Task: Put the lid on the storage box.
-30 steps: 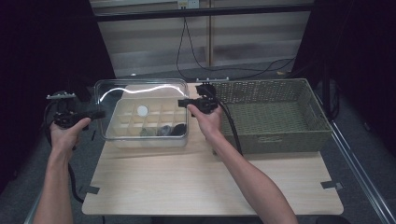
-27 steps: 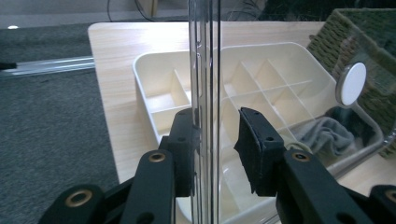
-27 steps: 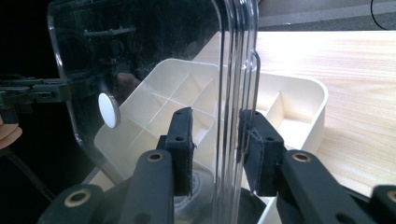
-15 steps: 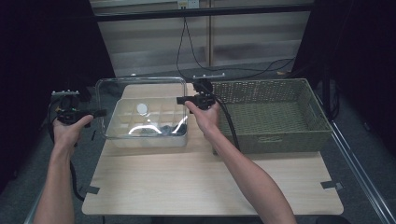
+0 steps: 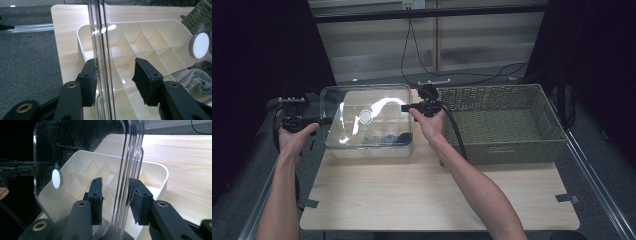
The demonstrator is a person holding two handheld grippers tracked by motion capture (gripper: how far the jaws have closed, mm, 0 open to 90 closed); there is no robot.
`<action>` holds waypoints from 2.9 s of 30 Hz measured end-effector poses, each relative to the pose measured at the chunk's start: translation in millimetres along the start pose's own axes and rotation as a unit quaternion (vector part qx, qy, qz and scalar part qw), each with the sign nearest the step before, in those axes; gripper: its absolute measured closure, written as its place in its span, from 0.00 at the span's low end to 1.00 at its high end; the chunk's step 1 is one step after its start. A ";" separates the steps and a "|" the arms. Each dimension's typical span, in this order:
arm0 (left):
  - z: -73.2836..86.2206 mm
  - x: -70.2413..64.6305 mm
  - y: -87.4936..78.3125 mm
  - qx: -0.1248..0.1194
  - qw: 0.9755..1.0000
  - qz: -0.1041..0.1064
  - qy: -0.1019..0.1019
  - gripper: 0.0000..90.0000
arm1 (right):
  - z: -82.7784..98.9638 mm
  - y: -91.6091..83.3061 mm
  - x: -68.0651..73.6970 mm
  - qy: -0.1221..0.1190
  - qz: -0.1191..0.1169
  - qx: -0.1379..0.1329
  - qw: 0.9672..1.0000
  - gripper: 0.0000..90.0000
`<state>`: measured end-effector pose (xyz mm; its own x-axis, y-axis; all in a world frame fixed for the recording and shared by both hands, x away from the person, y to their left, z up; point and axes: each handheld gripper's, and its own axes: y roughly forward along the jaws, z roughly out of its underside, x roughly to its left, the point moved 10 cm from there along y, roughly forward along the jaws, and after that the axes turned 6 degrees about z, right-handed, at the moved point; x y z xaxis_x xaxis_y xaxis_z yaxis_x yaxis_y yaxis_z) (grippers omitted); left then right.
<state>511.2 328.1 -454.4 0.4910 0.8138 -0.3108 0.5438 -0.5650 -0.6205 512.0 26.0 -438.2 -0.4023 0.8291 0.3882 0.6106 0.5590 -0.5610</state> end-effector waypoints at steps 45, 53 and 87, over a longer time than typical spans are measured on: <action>12.9 17.8 41.2 0.045 0.998 0.007 -0.031 0.43 | 18.4 47.8 -30.1 0.041 0.078 0.043 0.995 0.57; 15.3 20.6 47.6 0.048 0.998 0.004 -0.036 0.41 | 24.7 52.6 -36.9 0.056 0.091 0.050 0.993 0.58; 17.8 16.8 22.8 0.031 0.999 -0.023 -0.024 0.22 | 27.6 50.9 -32.5 0.009 0.112 0.041 0.993 0.39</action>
<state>519.8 331.4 -486.5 0.4327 0.8449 -0.3147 0.5205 -0.5191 -0.6780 537.3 27.8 -499.5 -0.2494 0.9328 0.2600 0.6257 0.3602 -0.6919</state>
